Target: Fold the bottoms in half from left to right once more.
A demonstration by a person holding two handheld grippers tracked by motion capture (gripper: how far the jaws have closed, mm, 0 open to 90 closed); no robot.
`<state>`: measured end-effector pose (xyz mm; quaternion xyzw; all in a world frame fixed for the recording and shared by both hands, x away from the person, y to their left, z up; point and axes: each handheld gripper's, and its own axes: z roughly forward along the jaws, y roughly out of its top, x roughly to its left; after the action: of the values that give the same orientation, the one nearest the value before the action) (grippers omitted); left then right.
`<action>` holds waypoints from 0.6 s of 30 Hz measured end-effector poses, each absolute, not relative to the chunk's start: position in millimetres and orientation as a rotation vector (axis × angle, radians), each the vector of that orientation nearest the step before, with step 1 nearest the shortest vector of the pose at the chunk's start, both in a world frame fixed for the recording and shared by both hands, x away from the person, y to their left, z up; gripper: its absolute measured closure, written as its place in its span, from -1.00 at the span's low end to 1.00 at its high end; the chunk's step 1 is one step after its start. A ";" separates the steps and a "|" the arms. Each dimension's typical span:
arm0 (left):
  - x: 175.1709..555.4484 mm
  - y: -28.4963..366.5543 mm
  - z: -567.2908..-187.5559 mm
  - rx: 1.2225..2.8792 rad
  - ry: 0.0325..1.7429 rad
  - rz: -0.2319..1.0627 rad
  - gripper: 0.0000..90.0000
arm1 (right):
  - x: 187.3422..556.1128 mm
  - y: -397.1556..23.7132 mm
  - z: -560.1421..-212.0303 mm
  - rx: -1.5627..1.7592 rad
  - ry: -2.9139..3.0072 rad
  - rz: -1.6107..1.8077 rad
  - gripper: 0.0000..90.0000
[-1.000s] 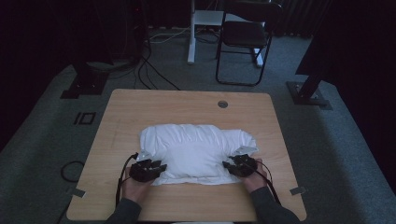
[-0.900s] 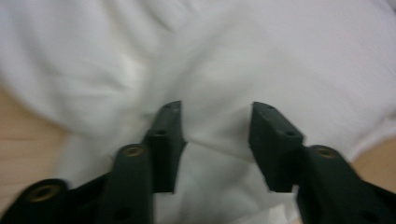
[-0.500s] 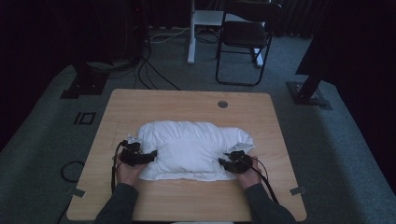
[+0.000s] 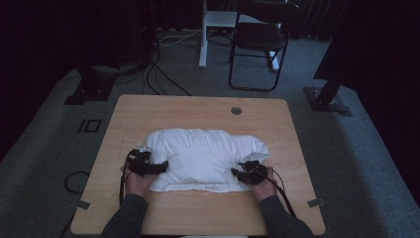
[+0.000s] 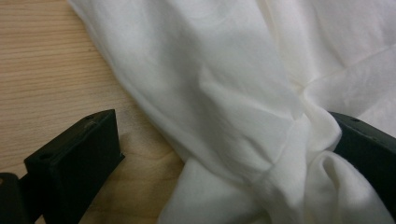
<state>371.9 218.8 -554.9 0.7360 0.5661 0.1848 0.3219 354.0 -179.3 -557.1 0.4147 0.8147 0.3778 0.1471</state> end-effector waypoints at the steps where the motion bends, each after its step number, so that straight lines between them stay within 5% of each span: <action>1: 371.4 218.2 -554.3 1.938 1.485 0.477 -0.98 | 354.0 -179.5 -557.2 1.192 2.344 1.089 0.29; 11: 363.0 211.9 -548.7 1.985 1.418 0.427 -0.46 | 352.9 -180.1 -558.3 1.190 2.338 1.106 0.25; 15: 359.5 210.6 -548.3 1.984 1.382 0.398 0.05 | 352.6 -180.1 -558.6 1.185 2.336 1.108 0.25; 16: 358.6 210.9 -548.9 1.974 1.371 0.382 0.05 | 352.6 -180.1 -558.6 1.185 2.336 1.108 0.25; 17: 357.9 211.2 -549.2 1.965 1.366 0.366 0.28 | 352.7 -180.3 -558.5 1.186 2.337 1.110 0.24; 18: 357.5 211.7 -549.4 1.962 1.361 0.351 0.28 | 352.7 -180.3 -558.5 1.186 2.337 1.110 0.24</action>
<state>357.5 211.7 -549.4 0.7596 0.5271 0.1359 0.3559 352.7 -180.3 -558.5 0.4120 0.8123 0.3858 0.1471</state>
